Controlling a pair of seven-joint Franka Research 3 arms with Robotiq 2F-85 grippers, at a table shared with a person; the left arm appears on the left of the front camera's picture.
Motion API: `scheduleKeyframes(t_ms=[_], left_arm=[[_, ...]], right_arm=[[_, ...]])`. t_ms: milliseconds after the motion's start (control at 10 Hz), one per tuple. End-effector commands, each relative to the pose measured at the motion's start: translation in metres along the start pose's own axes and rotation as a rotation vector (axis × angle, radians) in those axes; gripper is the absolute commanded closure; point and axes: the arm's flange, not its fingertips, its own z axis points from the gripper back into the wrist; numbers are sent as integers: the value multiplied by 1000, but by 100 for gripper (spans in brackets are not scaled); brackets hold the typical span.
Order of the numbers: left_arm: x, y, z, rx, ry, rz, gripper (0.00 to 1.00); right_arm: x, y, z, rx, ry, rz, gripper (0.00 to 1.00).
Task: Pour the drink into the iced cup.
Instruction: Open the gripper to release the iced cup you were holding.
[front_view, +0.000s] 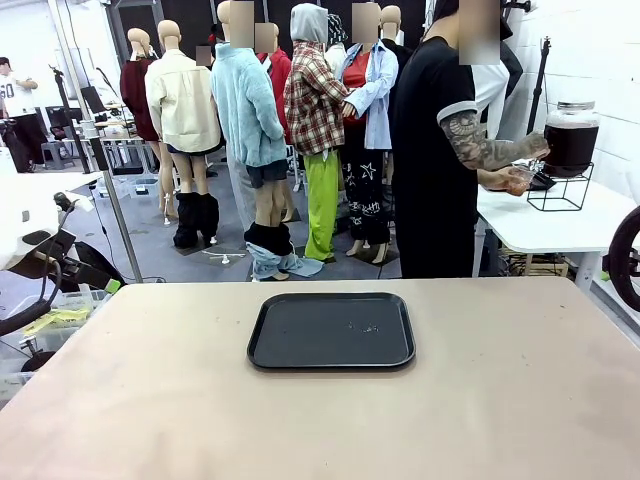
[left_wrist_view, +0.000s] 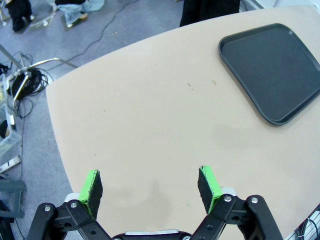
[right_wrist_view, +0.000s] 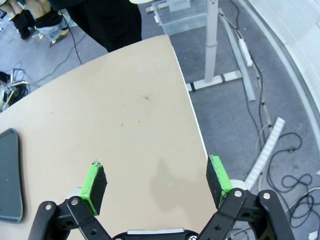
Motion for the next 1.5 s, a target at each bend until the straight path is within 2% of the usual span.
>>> scheduleKeyframes(t_ms=[0,1400], left_arm=[[0,1,0,10,-7,2,0],[0,1,0,10,-7,2,0]], right_arm=[[-2,-1,0,2,-3,-2,0],[-2,-1,0,2,-3,-2,0]])
